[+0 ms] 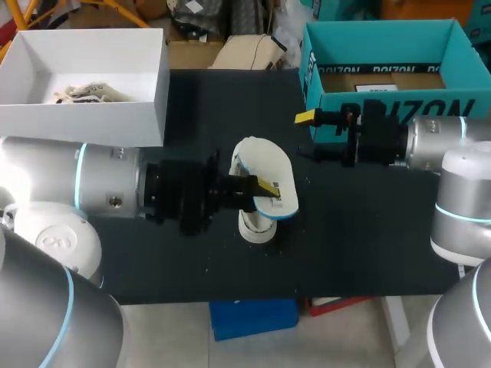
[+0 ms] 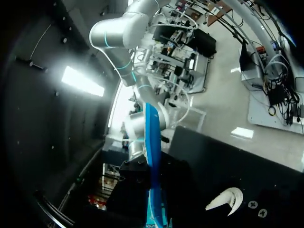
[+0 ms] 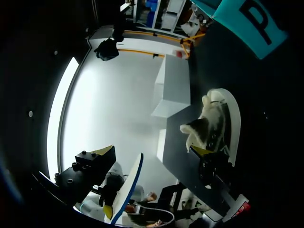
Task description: Take the shoe out of the shoebox, open the shoe tongue, remove and reinsert the insole, then place the shoe into the shoebox
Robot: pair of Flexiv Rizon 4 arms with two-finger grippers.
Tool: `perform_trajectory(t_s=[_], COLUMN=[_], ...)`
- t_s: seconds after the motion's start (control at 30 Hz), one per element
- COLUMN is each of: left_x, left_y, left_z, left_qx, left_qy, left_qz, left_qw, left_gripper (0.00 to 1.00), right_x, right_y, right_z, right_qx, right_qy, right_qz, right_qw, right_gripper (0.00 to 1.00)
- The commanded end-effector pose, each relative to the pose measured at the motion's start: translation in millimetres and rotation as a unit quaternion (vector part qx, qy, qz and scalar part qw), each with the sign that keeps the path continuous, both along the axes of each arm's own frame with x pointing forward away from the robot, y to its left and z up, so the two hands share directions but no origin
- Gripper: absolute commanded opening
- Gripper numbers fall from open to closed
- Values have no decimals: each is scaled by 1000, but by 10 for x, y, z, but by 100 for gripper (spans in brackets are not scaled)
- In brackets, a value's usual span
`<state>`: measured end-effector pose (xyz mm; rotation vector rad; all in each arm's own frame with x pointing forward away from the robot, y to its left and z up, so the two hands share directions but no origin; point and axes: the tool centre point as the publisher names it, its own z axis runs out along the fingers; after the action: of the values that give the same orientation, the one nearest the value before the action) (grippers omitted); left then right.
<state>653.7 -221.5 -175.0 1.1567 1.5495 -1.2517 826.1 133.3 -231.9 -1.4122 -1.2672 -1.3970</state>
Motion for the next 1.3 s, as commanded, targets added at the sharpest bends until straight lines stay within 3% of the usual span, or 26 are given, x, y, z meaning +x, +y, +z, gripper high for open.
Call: perform_trajectory(t_s=[0.03,0.23,0.63,0.87,1.03,1.3], left_x=[27,168,168,164,310,621], left_y=[-6,-17,-17,22,131,202], left_z=[-376,-604,-604,-905,-1043,-1076], left_qx=[-38,-7,-7,-37,-76,-69], left_qy=[-60,-70,-70,-204,-208,-218], left_qz=[-2,-2,-2,18,25,25], left_qw=[997,997,997,978,975,973], left_gripper=[0,0,0,0,0,0], right_x=[-1,-1,-1,-1,-1,-1], right_y=[18,18,18,18,18,18], right_z=[-5,-5,-5,-5,-5,-5], right_qx=[0,0,0,0,0,0], right_qy=[0,0,0,0,0,0], right_qz=[-2,-2,-2,-2,-2,-2], right_qw=[1000,1000,1000,1000,1000,1000], right_gripper=[100,100,100,100,100,100])
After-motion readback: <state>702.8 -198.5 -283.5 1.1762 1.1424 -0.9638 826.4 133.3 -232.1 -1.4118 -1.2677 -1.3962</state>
